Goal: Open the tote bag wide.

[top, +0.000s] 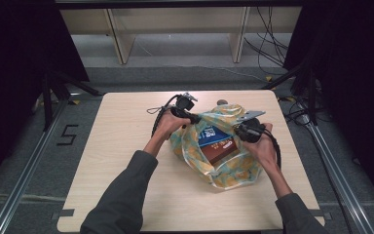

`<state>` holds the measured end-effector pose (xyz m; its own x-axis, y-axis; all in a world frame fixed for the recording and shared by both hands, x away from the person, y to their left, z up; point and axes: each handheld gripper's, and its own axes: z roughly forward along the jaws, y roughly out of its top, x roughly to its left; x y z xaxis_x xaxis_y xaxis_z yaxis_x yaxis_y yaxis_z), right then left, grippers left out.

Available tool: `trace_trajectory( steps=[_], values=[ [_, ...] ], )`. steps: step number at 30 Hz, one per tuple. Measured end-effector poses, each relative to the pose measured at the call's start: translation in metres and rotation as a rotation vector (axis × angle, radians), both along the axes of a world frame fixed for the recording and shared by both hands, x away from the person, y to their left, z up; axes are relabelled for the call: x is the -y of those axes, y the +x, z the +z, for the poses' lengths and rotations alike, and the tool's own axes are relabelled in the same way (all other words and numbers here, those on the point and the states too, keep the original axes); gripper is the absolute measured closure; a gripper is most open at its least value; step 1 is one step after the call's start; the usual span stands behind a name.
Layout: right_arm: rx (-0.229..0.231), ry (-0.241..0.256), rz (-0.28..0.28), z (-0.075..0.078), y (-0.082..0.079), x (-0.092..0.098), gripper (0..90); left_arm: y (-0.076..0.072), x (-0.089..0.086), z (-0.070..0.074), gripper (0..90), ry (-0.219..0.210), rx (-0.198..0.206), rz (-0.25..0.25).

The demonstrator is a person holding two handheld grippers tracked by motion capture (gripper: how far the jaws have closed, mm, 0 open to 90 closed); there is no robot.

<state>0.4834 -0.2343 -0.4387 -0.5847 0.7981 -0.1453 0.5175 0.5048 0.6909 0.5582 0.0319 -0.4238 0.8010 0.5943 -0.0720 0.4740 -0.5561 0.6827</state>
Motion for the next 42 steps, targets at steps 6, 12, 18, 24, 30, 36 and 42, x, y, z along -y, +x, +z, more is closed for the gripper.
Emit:
trace_trajectory(
  steps=[6, 12, 18, 24, 30, 36, 42],
  values=[
    [0.02, 0.09, -0.043, 0.006, 0.005, 0.021, 90.0, -0.009, 0.0, -0.001, 78.3, 0.083, 0.045, -0.034],
    [0.011, 0.045, -0.059, -0.007, 0.014, 0.019, 90.0, -0.006, -0.008, -0.01, 86.8, 0.1, 0.083, 0.029],
    [0.012, 0.017, -0.051, -0.013, 0.016, 0.013, 90.0, -0.008, -0.01, -0.018, 78.7, 0.071, 0.078, 0.059],
    [0.015, 0.042, -0.036, -0.005, 0.012, 0.009, 82.7, -0.024, -0.008, 0.005, 54.8, 0.038, 0.071, 0.042],
    [0.025, 0.121, -0.023, 0.011, 0.0, 0.009, 72.5, -0.036, -0.01, 0.02, 40.1, -0.029, 0.061, 0.06],
    [0.052, 0.186, -0.014, 0.025, -0.008, 0.012, 65.5, -0.049, -0.018, 0.03, 32.5, -0.076, 0.052, 0.065],
    [0.021, 0.229, 0.005, 0.037, -0.021, 0.015, 60.0, -0.066, -0.027, 0.036, 27.8, -0.1, 0.06, 0.076]
  ],
)
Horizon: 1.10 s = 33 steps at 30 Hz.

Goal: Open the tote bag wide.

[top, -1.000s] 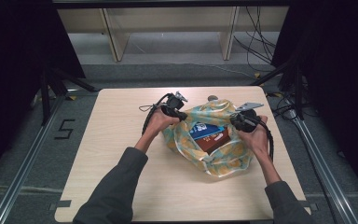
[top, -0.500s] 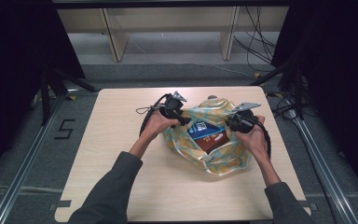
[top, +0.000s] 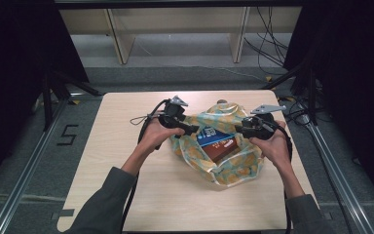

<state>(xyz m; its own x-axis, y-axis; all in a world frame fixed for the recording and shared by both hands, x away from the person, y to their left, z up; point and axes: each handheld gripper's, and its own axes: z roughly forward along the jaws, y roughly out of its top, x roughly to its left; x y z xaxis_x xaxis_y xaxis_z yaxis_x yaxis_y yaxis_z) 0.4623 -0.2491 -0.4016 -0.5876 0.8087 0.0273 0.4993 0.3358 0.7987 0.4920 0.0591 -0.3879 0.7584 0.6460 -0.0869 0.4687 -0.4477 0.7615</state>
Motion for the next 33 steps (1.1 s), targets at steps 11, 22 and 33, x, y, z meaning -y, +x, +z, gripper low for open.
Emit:
trace_trajectory(
  steps=[11, 22, 33],
  values=[
    [-0.019, 0.032, 0.029, 0.005, -0.026, 0.008, 49.1, -0.052, -0.033, 0.002, 22.8, -0.067, 0.038, 0.015],
    [-0.03, 0.029, 0.029, -0.006, -0.048, 0.024, 45.0, -0.105, -0.052, -0.019, 17.5, -0.109, 0.013, 0.001],
    [-0.057, 0.048, 0.026, -0.019, -0.067, 0.034, 41.1, -0.14, -0.072, -0.047, 16.1, -0.076, 0.069, 0.063]
  ],
)
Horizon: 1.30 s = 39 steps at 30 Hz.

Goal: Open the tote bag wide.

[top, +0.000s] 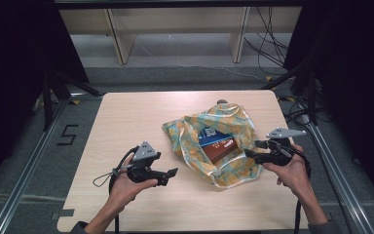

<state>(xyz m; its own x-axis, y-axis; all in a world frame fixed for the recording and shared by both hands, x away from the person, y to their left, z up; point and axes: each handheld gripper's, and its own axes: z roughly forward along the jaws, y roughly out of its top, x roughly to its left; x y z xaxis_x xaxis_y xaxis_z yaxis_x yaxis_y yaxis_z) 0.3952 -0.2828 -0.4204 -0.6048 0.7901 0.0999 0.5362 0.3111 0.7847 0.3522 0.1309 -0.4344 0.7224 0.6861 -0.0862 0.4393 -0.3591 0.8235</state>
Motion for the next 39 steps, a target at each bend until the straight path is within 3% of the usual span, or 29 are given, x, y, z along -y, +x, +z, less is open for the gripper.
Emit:
trace_trajectory(
  steps=[1, 2, 3, 6, 8, 12, 13, 14, 16, 17, 19, 20, 21, 22, 23, 24, 26, 27, 29, 31, 33, 34, 35, 37, 39],
  values=[
    [0.0, -0.01, 0.0, -0.001, -0.002, 0.001, 40.8, -0.002, 0.0, -0.004, 16.1, -0.02, -0.002, 0.011],
    [-0.008, -0.006, -0.008, -0.002, -0.005, 0.002, 40.4, -0.003, -0.003, -0.007, 16.1, -0.008, -0.016, 0.011],
    [-0.005, 0.009, 0.0, -0.005, -0.007, 0.002, 40.1, -0.005, -0.003, -0.011, 16.1, -0.03, -0.019, 0.028],
    [-0.013, -0.014, 0.023, -0.014, -0.02, 0.002, 38.5, -0.015, -0.007, -0.02, 15.9, -0.034, -0.013, 0.062],
    [-0.02, -0.004, 0.031, -0.017, -0.023, 0.001, 38.2, -0.018, -0.008, -0.022, 15.8, -0.04, -0.014, 0.057],
    [-0.042, -0.02, 0.043, -0.026, -0.036, -0.001, 37.3, -0.031, -0.012, -0.031, 15.7, -0.016, 0.004, 0.048],
    [-0.072, -0.011, 0.026, -0.029, -0.043, -0.003, 37.0, -0.034, -0.013, -0.034, 15.7, -0.014, 0.004, 0.051],
    [-0.046, -0.034, 0.041, -0.031, -0.045, -0.002, 36.7, -0.037, -0.015, -0.037, 15.7, 0.003, 0.011, 0.043],
    [-0.044, -0.039, 0.049, -0.037, -0.052, -0.004, 36.5, -0.041, -0.016, -0.041, 15.7, 0.018, 0.018, 0.05],
    [-0.055, -0.039, 0.062, -0.042, -0.059, -0.005, 35.8, -0.043, -0.019, -0.048, 15.7, 0.052, 0.037, 0.049],
    [-0.063, -0.019, 0.086, -0.048, -0.065, -0.007, 35.3, -0.046, -0.022, -0.054, 15.7, 0.064, 0.017, 0.052],
    [-0.089, -0.026, 0.071, -0.049, -0.07, -0.008, 35.3, -0.047, -0.023, -0.056, 15.7, 0.064, 0.008, 0.049],
    [-0.059, -0.044, 0.087, -0.051, -0.07, -0.007, 35.3, -0.048, -0.023, -0.056, 15.7, 0.069, 0.005, 0.05],
    [-0.076, -0.019, 0.076, -0.052, -0.073, -0.008, 35.3, -0.05, -0.022, -0.059, 15.7, 0.051, 0.005, 0.06],
    [-0.063, -0.014, 0.101, -0.055, -0.074, -0.007, 35.4, -0.051, -0.023, -0.059, 15.7, 0.059, 0.003, 0.054],
    [-0.06, -0.013, 0.095, -0.057, -0.076, -0.008, 35.4, -0.053, -0.023, -0.06, 15.7, 0.073, -0.003, 0.057],
    [-0.074, -0.025, 0.085, -0.06, -0.081, -0.008, 35.4, -0.054, -0.022, -0.061, 15.7, 0.056, -0.001, 0.051],
    [-0.1, -0.009, 0.074, -0.062, -0.084, -0.01, 35.4, -0.057, -0.022, -0.061, 15.7, 0.064, -0.008, 0.044],
    [-0.074, -0.018, 0.089, -0.064, -0.084, -0.009, 35.3, -0.058, -0.022, -0.061, 15.7, 0.072, -0.01, 0.045],
    [-0.092, -0.02, 0.084, -0.066, -0.088, -0.009, 35.2, -0.058, -0.024, -0.061, 15.7, 0.09, 0.003, 0.031],
    [-0.086, -0.011, 0.108, -0.069, -0.09, -0.009, 35.1, -0.059, -0.022, -0.064, 15.7, 0.064, -0.01, 0.056],
    [-0.107, -0.016, 0.085, -0.068, -0.094, -0.01, 35.1, -0.059, -0.023, -0.064, 15.7, 0.085, -0.015, 0.055],
    [-0.079, -0.028, 0.101, -0.072, -0.094, -0.01, 35.0, -0.059, -0.024, -0.064, 15.7, 0.084, -0.008, 0.051],
    [-0.103, -0.038, 0.106, -0.075, -0.095, -0.012, 34.9, -0.06, -0.021, -0.065, 15.7, 0.045, -0.019, 0.076],
    [-0.106, -0.041, 0.127, -0.077, -0.093, -0.013, 34.9, -0.058, -0.023, -0.065, 15.7, 0.069, -0.017, 0.057]
  ],
)
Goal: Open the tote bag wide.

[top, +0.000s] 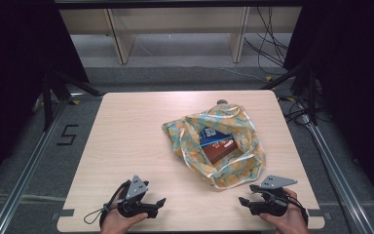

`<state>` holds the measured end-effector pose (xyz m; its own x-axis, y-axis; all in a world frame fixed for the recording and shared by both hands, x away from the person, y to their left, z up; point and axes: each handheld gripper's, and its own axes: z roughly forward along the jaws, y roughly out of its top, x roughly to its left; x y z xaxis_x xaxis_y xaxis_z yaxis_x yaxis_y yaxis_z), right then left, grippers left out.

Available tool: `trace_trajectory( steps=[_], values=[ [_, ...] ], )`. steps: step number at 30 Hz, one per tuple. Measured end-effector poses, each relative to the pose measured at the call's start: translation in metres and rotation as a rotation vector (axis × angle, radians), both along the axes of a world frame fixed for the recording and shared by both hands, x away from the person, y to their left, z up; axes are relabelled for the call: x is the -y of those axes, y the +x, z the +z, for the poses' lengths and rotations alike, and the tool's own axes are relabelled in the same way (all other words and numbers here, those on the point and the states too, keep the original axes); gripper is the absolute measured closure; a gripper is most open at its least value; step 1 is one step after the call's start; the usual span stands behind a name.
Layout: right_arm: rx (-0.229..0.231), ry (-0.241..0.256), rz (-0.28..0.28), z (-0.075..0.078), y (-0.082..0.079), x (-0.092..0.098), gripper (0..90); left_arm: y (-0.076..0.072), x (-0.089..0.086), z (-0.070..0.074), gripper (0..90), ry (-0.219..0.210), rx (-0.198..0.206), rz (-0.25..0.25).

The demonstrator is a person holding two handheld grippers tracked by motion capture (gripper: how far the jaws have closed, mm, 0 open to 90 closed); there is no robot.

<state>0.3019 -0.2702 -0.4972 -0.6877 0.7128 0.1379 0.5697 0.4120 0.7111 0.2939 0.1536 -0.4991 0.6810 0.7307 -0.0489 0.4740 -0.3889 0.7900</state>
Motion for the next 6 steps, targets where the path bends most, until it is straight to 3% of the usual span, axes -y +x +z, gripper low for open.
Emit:
trace_trajectory(
  steps=[2, 5, 6],
  values=[
    [0.009, -0.013, -0.015, 0.0011, -0.0006, 0.0002, 34.8, 0.001, 0.0001, -0.0006, 15.7, -0.002, 0.009, -0.004],
    [0.007, -0.006, 0.01, -0.0001, 0.0017, 0.0012, 34.7, 0.0023, -0.0003, -0.0015, 15.7, -0.001, -0.011, 0.007],
    [0.009, -0.022, -0.01, 0.0001, 0.0013, 0.0021, 34.5, 0.0036, -0.0021, -0.0022, 15.7, 0.019, -0.01, 0.013]
  ],
)
